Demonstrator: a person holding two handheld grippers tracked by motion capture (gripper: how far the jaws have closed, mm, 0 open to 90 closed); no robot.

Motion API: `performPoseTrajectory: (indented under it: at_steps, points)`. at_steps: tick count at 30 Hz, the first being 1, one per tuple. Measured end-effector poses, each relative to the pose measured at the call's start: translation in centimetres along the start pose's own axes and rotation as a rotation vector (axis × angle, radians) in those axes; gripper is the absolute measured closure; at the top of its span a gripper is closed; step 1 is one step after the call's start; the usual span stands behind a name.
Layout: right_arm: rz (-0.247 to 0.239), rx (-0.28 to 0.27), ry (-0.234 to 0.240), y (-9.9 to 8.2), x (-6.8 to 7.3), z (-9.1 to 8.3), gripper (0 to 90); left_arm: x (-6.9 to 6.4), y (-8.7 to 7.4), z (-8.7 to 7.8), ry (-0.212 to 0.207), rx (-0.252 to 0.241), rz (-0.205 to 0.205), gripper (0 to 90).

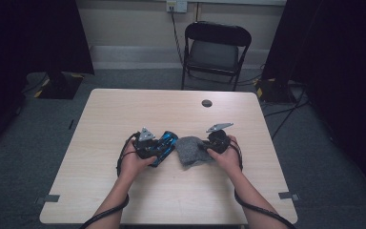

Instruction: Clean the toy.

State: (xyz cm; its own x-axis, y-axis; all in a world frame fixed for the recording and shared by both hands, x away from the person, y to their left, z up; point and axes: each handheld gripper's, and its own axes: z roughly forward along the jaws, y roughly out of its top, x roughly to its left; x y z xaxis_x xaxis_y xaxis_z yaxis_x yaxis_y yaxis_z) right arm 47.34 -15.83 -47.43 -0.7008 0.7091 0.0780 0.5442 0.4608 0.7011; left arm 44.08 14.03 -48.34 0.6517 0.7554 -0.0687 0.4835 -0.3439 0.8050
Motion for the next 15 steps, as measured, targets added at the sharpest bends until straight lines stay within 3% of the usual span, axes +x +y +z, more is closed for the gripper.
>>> performPoseTrajectory:
  at_steps: [15]
  points:
    - [0.028, -0.020, -0.043, -0.6, -1.2, -0.9, 77.2, 0.0, 0.0, 0.0, 0.002, 0.003, -0.001, 50.6]
